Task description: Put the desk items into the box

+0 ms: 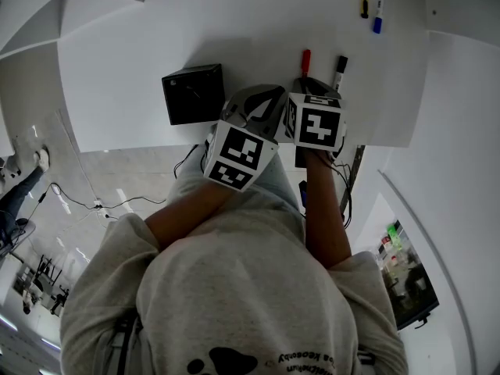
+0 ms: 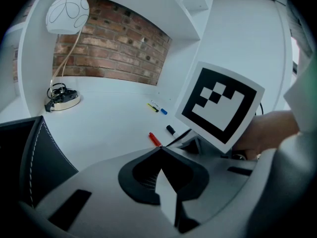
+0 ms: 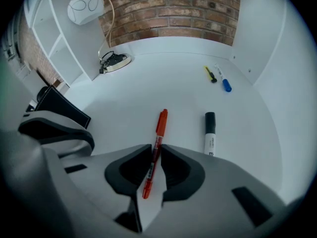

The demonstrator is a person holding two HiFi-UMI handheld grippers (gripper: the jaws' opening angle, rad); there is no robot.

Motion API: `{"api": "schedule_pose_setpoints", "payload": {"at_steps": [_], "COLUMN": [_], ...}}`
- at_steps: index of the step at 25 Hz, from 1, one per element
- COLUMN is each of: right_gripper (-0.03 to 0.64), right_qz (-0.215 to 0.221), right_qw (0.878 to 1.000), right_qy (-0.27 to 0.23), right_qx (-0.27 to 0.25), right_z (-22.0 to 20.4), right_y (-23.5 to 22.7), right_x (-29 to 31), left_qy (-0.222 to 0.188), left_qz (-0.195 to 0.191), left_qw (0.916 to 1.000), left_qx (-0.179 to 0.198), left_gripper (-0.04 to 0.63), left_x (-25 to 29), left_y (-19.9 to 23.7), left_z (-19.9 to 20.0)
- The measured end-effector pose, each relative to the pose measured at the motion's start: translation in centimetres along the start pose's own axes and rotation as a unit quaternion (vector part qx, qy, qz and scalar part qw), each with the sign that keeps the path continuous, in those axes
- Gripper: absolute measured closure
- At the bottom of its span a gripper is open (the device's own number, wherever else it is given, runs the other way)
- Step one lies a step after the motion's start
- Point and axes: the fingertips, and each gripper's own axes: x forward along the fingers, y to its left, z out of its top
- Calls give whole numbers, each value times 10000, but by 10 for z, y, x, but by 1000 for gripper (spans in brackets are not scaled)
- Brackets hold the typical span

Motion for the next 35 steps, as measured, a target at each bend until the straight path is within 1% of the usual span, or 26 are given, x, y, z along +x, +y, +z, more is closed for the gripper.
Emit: {"api": "schedule_pose_setpoints", "payload": {"at_steps": [3, 4, 7, 12, 21, 26, 35], "right_gripper": [550, 562, 565, 566, 566, 566, 566], "right_qz": [-41, -48, -54, 36, 24, 2, 60], "right_qw": [9999, 9999, 9998, 9994, 9974, 9958, 9898], "right_qy": [-97, -129, -165, -334, -715, -911, -1402], "right_qx": [-56, -69, -92, 29, -11, -50, -233], "right_z": [1, 1, 1, 5, 21, 28, 40], "right_y": [1, 3, 4, 5, 9, 12, 32], "right_x": [-1, -1, -2, -5, -29, -47, -76], "left_qy": [-9, -11, -12, -30, -95, -164, -289], "left_qz": [1, -1, -4, -36, -54, -92, -89], "left_qw": [10000, 10000, 10000, 10000, 9999, 9998, 9995], "left_qx": [-25, -31, -31, -34, 8, 27, -69], "left_gripper": [591, 591, 591, 591, 591, 591, 591], "left_x": [-1, -1, -3, -6, -17, -22, -38], "left_y": [0, 0, 0, 0, -2, -5, -4], "left_z": [1, 1, 1, 3, 10, 21, 31]}}
